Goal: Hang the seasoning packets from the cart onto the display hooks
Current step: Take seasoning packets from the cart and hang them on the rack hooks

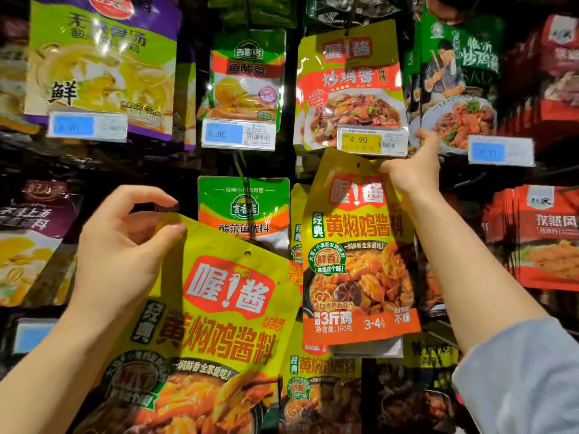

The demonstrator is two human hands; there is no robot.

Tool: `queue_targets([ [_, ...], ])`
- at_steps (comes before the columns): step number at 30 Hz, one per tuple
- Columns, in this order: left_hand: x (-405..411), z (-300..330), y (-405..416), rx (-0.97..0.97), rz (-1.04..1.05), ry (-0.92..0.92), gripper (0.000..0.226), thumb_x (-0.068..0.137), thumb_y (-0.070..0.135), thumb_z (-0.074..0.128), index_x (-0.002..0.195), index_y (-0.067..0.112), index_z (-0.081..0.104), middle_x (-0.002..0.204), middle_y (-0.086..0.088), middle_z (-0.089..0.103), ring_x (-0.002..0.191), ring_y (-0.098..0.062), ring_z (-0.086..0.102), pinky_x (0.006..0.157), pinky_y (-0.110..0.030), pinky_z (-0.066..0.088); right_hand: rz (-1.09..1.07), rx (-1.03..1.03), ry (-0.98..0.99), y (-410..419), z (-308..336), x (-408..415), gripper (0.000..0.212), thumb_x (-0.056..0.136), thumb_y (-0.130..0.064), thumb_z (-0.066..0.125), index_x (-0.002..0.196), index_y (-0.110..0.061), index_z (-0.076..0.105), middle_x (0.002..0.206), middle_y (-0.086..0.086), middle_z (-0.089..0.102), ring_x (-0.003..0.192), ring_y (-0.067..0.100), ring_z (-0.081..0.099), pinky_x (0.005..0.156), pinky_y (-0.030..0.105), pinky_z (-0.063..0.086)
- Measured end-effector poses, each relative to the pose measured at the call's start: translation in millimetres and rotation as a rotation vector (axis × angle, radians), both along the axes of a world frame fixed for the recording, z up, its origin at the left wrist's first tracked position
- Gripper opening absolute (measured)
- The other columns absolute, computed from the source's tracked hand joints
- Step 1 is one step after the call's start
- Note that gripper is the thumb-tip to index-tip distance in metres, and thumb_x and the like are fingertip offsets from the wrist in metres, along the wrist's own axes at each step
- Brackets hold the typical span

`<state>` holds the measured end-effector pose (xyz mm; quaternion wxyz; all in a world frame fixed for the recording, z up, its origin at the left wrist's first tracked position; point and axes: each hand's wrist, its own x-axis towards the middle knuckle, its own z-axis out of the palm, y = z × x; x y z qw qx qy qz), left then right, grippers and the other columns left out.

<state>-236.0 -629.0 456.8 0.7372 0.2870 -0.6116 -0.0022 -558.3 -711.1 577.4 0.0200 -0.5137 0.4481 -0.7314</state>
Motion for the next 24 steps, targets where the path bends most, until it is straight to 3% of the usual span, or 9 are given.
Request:
queue_targets([
  [4, 6.8, 1.2, 6.0, -0.008, 0.020, -0.021, 0.037, 0.082, 0.000, 0.070, 0.083, 0.036, 0.059, 0.082, 0.005, 0.069, 0.075, -0.005, 0.066, 0.070, -0.029, 0.054, -0.052, -0.011, 0.053, -0.8, 3.3, 7.4, 0.072, 0.078, -0.005, 0.071, 0.137, -0.017, 0.031, 0.105, -0.003, 0.047, 0.095, 0.013, 0.048, 0.076, 0.027, 0.041],
  [9, 15.3, 1.2, 14.7, -0.028, -0.033, 0.006, 0.038, 0.082, -0.004, 0.067, 0.079, 0.033, 0.059, 0.074, 0.007, 0.068, 0.069, -0.004, 0.065, 0.064, -0.015, 0.052, -0.038, -0.038, -0.023, -4.6, -1.8, 0.9, 0.078, 0.075, -0.009, 0.074, 0.139, -0.022, 0.031, 0.132, 0.003, 0.049, 0.112, 0.019, 0.052, 0.092, 0.036, 0.047],
  [14, 4.9, 0.0, 17.2, -0.019, -0.019, -0.031, 0.036, 0.080, -0.006, 0.069, 0.081, 0.028, 0.058, 0.076, 0.008, 0.067, 0.070, -0.006, 0.065, 0.066, -0.024, 0.053, -0.030, -0.044, -0.037, -8.6, -2.3, 3.1, 0.077, 0.075, -0.009, 0.073, 0.138, -0.021, 0.030, 0.129, 0.005, 0.050, 0.110, 0.018, 0.053, 0.081, 0.027, 0.043],
  [18, -0.8, -0.3, 17.2, -0.022, -0.031, -0.025, 0.030, 0.081, -0.004, 0.068, 0.084, 0.023, 0.057, 0.075, 0.010, 0.068, 0.069, -0.007, 0.066, 0.064, -0.025, 0.052, -0.071, -0.033, -0.001, -16.8, -5.9, 7.4, 0.079, 0.072, -0.018, 0.081, 0.134, -0.020, 0.033, 0.122, 0.001, 0.056, 0.109, 0.016, 0.053, 0.083, 0.024, 0.040],
  [20, -4.9, -0.9, 16.8, -0.017, -0.047, -0.007, 0.032, 0.082, -0.003, 0.067, 0.083, 0.026, 0.057, 0.074, 0.012, 0.067, 0.070, -0.006, 0.066, 0.063, -0.022, 0.051, -0.088, -0.029, -0.013, -24.0, -8.6, 12.0, 0.076, 0.077, -0.014, 0.077, 0.137, -0.018, 0.031, 0.116, 0.001, 0.059, 0.096, 0.008, 0.058, 0.079, 0.019, 0.042],
  [22, -10.5, -1.4, 15.9, -0.014, -0.075, 0.022, 0.031, 0.082, -0.004, 0.067, 0.082, 0.026, 0.057, 0.074, 0.011, 0.068, 0.070, -0.004, 0.066, 0.061, -0.016, 0.049, -0.042, -0.059, -0.105, -36.1, -11.6, 15.8, 0.056, 0.087, -0.005, 0.063, 0.135, -0.021, 0.037, 0.095, -0.004, 0.062, 0.061, -0.010, 0.059, 0.063, 0.005, 0.042],
  [24, -18.4, -1.6, 15.2, -0.009, -0.113, 0.046, 0.029, 0.082, -0.006, 0.067, 0.082, 0.022, 0.058, 0.073, 0.008, 0.068, 0.070, -0.003, 0.067, 0.059, -0.012, 0.048, -0.064, -0.040, -0.169, -43.0, -15.4, 18.6, 0.031, 0.096, -0.009, 0.047, 0.123, -0.025, 0.047, 0.086, -0.003, 0.063, 0.056, -0.006, 0.062, 0.060, 0.011, 0.048],
])
